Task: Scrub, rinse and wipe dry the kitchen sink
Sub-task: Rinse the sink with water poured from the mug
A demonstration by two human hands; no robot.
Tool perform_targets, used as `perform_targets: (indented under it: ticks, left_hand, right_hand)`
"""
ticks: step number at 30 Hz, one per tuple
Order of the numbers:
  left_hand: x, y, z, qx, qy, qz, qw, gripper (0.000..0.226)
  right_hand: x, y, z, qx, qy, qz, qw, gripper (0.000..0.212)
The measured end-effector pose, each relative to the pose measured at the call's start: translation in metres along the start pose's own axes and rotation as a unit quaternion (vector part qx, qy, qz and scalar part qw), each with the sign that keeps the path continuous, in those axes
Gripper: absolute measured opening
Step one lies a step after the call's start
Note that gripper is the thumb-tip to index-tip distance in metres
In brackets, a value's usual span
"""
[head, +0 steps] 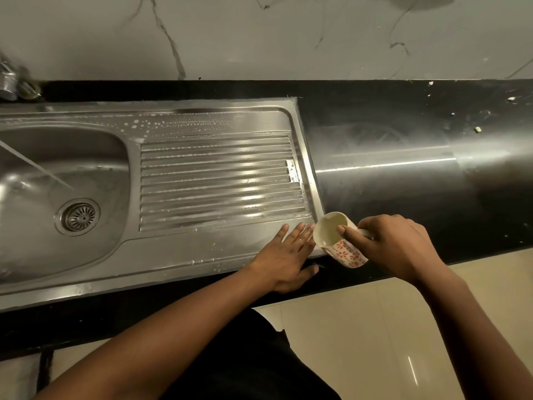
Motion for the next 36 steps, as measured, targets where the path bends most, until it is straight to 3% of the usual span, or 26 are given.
perform_targets:
  ticks: [5, 14, 22, 26, 36]
  left_hand:
    - [-0.002, -0.007, -0.014, -0.031, 0.008, 0.017, 0.999, 0.077]
    - [0.011, -0.032, -0.038, -0.057, -0.028, 0.021, 0.998, 0.073]
    - [0.024, -0.036, -0.039, -0.042, -0.072, 0.030, 0.996, 0.081]
    - [0.018, -0.017, -0.023, -0.029, -0.055, 0.027, 0.998, 0.081]
    - [0.025, -0.029, -0.020, -0.048, -0.063, 0.005, 0.997, 0.071]
  right_hand:
    - [-0.004, 0.000, -0.007, 0.003, 0.026, -0.030, 0.999, 0.051]
    - [0.004, -0.006, -0.026, 0.027, 0.052, -0.206, 0.977, 0.041]
    - [0.008, -0.002, -0.020, 0.040, 0.064, -0.275, 0.959, 0.039]
    - [0.004, 0.004, -0.012, 0.051, 0.064, -0.310, 0.947, 0.035]
    - [0.027, -0.002, -0.035, 0.018, 0.012, -0.269, 0.963, 0.037]
Point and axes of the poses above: each hand's wrist, its own z-axis away from the middle knuckle, its own y-axis out of the palm, x = y × z, the point moved 3 cm from there along -z, towards the middle knuckle, and after that the axes turned 11 degrees about x, right-handed, at the moved point
